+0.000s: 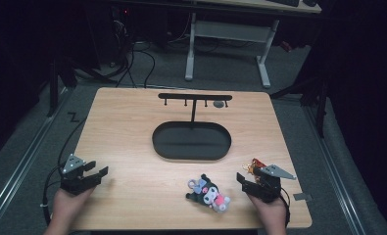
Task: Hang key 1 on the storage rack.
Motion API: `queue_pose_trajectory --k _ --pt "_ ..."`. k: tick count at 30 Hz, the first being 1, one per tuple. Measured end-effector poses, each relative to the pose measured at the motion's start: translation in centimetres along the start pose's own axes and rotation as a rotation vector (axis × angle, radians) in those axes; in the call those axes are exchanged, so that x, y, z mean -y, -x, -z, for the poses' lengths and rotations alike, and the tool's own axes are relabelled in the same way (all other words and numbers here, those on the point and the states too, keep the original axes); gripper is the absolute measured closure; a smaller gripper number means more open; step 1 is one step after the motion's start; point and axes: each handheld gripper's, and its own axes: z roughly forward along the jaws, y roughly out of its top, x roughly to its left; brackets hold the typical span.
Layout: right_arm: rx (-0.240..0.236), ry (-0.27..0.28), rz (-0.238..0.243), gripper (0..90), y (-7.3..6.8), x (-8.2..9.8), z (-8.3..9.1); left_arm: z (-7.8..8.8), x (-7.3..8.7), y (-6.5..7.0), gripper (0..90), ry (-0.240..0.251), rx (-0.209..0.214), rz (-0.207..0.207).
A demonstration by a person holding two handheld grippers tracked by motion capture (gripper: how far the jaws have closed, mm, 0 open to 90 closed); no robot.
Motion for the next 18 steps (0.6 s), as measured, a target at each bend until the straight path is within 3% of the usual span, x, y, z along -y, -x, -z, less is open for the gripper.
queue_pose_trajectory --k 2,7,18 --pt "-0.005 -0.004 0.009 25.7 -0.2 0.0 -0.1 0.0 -0.2 0.5 40.3 0.008 -0.002 -0.033" --pt "0.009 -0.011 0.006 25.6 -0.3 0.3 -0.1 0.0 -0.5 1.3 40.3 0.012 0.008 -0.069" --pt "0.006 -0.014 0.026 24.8 -0.8 0.2 -0.4 0.0 -0.6 1.7 39.2 0.014 0.004 -0.096"
